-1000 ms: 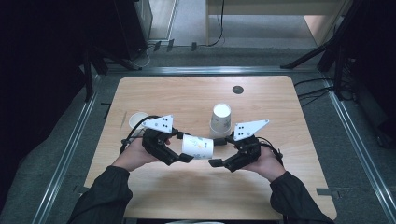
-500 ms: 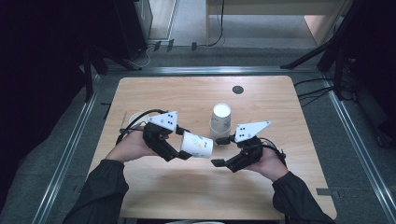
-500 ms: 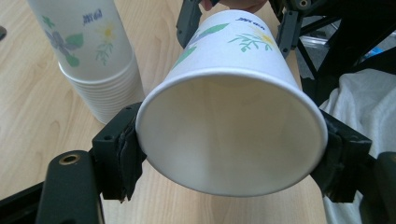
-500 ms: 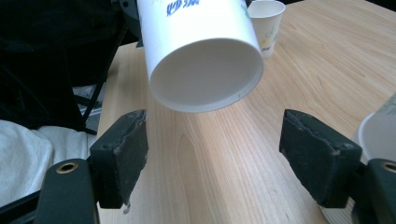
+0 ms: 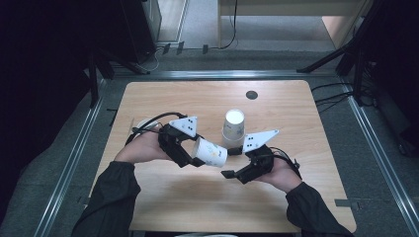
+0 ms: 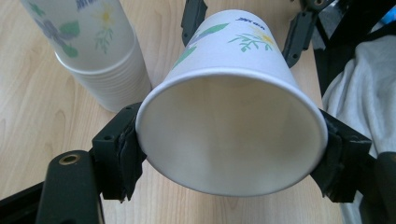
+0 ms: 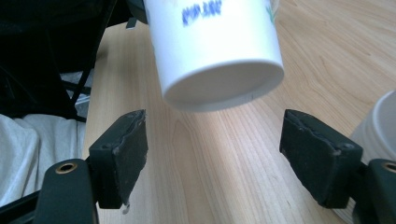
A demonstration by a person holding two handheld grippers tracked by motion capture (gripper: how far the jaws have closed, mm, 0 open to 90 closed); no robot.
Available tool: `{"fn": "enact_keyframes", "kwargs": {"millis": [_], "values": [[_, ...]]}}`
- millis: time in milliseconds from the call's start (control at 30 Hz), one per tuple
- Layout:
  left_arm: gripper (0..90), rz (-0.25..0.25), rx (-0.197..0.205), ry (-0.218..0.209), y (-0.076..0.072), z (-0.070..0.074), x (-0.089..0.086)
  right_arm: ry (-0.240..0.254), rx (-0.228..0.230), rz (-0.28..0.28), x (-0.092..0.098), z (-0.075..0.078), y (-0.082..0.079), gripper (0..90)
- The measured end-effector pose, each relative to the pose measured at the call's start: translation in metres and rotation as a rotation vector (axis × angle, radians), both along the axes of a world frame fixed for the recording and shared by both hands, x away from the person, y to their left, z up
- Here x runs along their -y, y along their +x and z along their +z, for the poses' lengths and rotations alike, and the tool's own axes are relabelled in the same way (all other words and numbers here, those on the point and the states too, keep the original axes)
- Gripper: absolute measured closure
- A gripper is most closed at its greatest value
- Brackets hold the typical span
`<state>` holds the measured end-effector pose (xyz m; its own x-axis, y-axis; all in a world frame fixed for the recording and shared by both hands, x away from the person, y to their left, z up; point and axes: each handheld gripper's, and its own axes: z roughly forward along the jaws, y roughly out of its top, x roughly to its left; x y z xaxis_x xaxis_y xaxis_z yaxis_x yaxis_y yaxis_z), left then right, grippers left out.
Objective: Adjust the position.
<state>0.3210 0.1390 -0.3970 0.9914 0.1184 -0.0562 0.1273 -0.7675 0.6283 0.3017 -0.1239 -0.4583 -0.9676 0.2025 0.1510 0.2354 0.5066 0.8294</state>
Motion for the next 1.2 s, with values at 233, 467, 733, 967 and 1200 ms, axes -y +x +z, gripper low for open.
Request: {"fn": "enact_keyframes", "kwargs": {"millis": [233,467,733,967,1200], "values": [[22.7,-0.016,-0.043,0.084,0.0,-0.01,0.009,-0.011,0.001,0.017,-0.01,-0.004,-0.002,23.8],[22.7,-0.02,-0.079,0.128,0.001,-0.012,0.015,-0.025,-0.003,0.035,-0.019,-0.009,-0.001,23.8],[22.7,-0.005,-0.076,0.166,0.002,-0.017,0.021,-0.013,-0.004,0.035,-0.025,-0.009,0.003,24.6],[22.7,0.002,-0.075,0.174,0.001,-0.017,0.024,-0.017,-0.024,0.038,-0.029,-0.012,0.004,26.7],[22.6,-0.009,-0.076,0.161,0.001,-0.017,0.024,-0.017,-0.029,0.052,-0.032,-0.012,0.004,32.3]]}}
